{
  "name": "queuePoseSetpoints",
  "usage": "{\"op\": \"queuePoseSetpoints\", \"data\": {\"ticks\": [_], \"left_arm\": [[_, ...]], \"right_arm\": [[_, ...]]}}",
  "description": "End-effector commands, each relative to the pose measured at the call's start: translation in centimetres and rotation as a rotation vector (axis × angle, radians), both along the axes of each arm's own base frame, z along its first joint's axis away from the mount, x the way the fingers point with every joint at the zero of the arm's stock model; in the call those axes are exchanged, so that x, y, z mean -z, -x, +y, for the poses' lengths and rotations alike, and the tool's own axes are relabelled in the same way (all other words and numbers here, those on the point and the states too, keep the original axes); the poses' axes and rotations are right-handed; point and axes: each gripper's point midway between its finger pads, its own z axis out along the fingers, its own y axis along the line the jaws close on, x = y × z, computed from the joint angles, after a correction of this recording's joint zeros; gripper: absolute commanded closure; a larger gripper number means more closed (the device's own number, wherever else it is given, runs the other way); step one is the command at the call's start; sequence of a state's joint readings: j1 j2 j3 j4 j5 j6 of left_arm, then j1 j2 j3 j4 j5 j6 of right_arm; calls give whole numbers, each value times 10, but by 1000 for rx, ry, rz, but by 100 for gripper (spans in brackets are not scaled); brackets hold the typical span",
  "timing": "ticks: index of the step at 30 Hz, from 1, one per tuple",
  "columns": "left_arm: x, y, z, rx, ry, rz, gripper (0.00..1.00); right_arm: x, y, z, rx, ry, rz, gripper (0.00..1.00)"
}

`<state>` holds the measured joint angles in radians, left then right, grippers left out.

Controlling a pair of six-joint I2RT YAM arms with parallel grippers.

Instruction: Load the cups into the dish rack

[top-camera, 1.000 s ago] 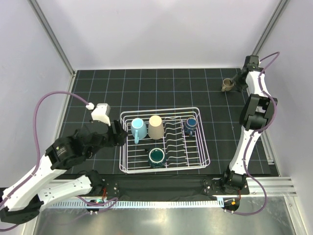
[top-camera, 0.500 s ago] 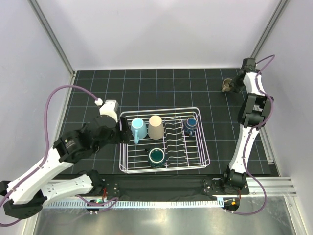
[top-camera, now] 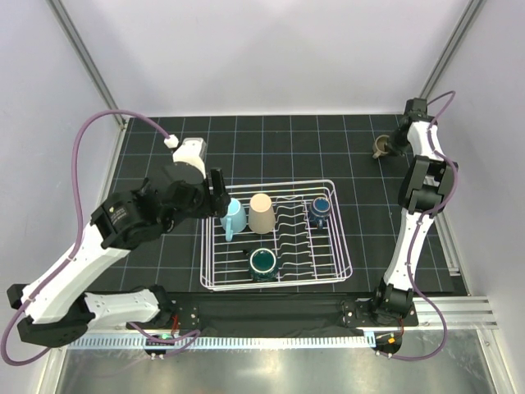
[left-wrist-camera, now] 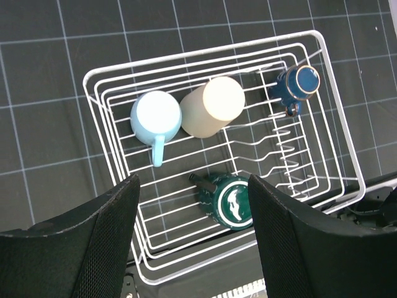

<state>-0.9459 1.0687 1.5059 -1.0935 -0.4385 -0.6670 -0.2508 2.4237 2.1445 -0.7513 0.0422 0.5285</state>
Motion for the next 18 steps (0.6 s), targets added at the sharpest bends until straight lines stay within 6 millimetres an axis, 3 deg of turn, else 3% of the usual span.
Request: {"op": "queuePoseSetpoints", "data": {"ticks": [1,2,3,4,6,8,10,12,13,15,16,18], "left_arm": [[-11,-1,11,-18,-50,-12,31],[-14,-2,10,-16,-46,-16,31],[-16,-2,10,-15,-47,-17,31],[-14,-3,7,-8,-55,-12,31],[-15,-5,5,-8,-58,-10,31],[-11,-9,2,-15,-70,7,32],[-8,-13,-2,-27,-73,21,33],[-3,-18,-8,-34,-82,43,35],[-1,-19,-11,-35,-83,50,35],[5,-21,-17,-37,-86,75,37],[5,-22,-18,-40,-82,79,38],[8,-22,-22,-40,-71,94,39]], "right_arm": [[-83,6,10,-84,84,-94,96],[-89,10,19,-120,102,-90,96],[-114,15,25,-137,123,-126,96],[-110,25,33,-163,128,-103,96],[-123,38,54,-215,161,-94,96],[-143,57,74,-249,167,-112,96],[-164,76,107,-315,172,-139,96],[-178,92,121,-349,192,-145,96],[-196,105,156,-427,195,-187,96],[-209,124,181,-501,183,-203,96],[-213,135,202,-560,174,-209,96],[-228,159,221,-616,155,-228,96]]}}
